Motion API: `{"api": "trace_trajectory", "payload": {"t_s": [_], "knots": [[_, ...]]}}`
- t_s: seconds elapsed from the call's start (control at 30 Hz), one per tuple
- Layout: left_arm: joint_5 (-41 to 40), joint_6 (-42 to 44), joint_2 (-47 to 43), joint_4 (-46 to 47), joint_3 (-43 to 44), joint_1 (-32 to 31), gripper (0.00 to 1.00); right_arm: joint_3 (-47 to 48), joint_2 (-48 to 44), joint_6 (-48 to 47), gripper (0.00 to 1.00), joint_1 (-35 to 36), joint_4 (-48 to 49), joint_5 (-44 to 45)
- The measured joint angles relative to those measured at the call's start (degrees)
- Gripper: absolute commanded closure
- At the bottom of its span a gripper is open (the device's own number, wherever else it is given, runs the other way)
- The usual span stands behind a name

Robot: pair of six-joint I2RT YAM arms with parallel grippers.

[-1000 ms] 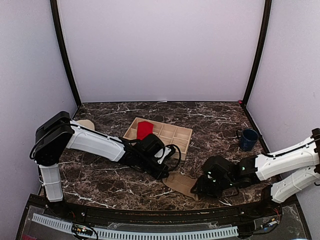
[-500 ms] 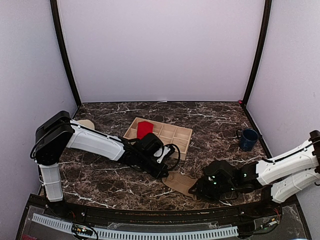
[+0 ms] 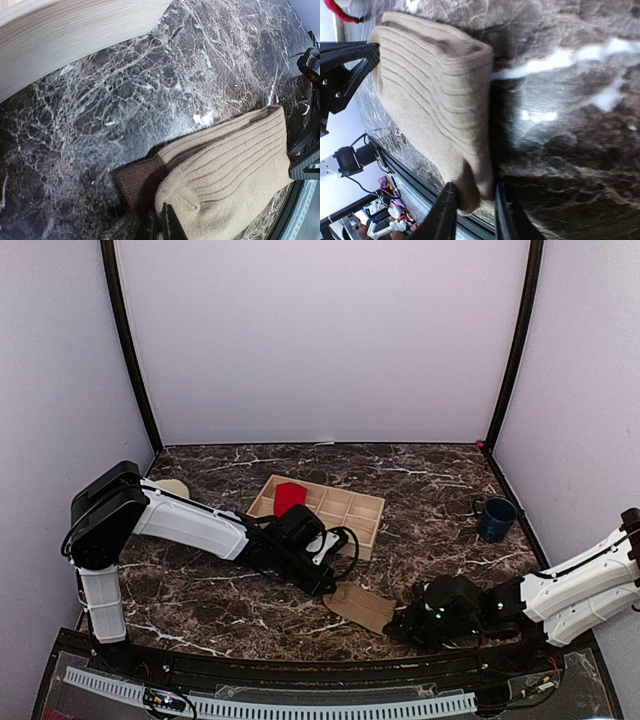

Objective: Roll the socks
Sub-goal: Roll the sock at the center of the board.

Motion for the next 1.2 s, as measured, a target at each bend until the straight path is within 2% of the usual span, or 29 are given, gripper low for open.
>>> {"api": "trace_trajectory", "payload": {"t_s": [0.2,0.5,0.6,0.67,0.8,0.83,1.0,1.2], "knots": [[0.85,-0.02,0.04,0.61,-0.31,0.55,0.94,-1.49,-0.11,1.77,0.92,0.26,1.68,0.74],[1.49,-0.02,0.11,1.29,-0.59,0.90,0.94,0.46,5.14,1.22,1.00,0.26,5.18,0.09],[1.46,-0.04,0.11,1.33,-0.63,0.90,0.89,0.74,5.20,0.98,1.00,0.26,4.68,-0.02],[1.36,-0.09,0.11,1.40,-0.68,0.90,0.84,1.53,4.81,0.74,1.00,0.26,2.67,0.13],[0.81,-0.61,-0.90,3.08,-2.23,1.29,0.60,3.78,1.20,-0.09,1.00,0.22,-5.60,1.20],[0.50,-0.94,-1.55,3.50,-2.99,1.60,0.57,4.63,0.17,-0.55,1.00,0.15,-7.89,1.36],[-1.31,-2.01,-4.09,3.61,-5.46,2.93,0.50,10.38,-2.27,-3.61,1.00,-0.92,-18.75,1.92],[-1.31,-2.51,-5.57,3.76,-6.82,3.63,0.50,15.98,1.16,-9.18,1.00,-2.89,-28.92,1.66]]}}
